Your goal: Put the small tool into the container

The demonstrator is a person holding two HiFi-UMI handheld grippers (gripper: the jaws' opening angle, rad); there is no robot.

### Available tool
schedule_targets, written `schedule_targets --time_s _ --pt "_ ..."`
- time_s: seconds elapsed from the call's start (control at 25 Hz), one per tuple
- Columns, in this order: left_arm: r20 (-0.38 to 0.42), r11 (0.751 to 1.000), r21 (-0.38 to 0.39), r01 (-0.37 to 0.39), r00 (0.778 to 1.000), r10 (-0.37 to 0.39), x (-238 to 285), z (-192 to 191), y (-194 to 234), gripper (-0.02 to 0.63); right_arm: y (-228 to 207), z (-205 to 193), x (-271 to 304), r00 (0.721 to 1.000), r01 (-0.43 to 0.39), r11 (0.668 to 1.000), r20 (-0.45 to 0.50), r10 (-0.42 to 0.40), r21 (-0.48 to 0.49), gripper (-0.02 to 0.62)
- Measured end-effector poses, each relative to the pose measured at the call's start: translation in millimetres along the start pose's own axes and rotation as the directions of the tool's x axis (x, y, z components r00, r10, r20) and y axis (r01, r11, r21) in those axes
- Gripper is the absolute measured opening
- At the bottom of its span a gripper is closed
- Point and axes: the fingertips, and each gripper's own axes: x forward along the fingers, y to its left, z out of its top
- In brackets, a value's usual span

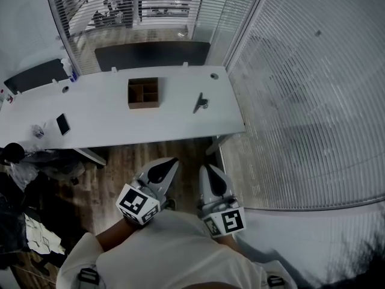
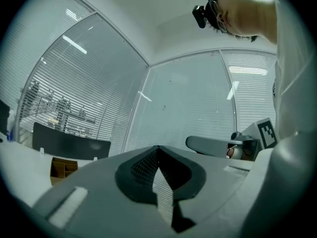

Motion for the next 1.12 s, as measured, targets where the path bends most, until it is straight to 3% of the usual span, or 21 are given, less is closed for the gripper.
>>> schedule_targets --time_s 0.56,1.12 --pt "0.017 0.999 0.015 -0.04 0.999 0.04 7 5 27 0.003 -11 -12 28 1.0 -0.015 1.0 0.002 0.015 -0.004 0.0" --pt "0.011 0.998 -0.018 -0.064 0.998 0.064 55 14 135 0.003 -28 -29 144 0.999 -0.044 0.998 -0.023 0.043 -0.045 0.0"
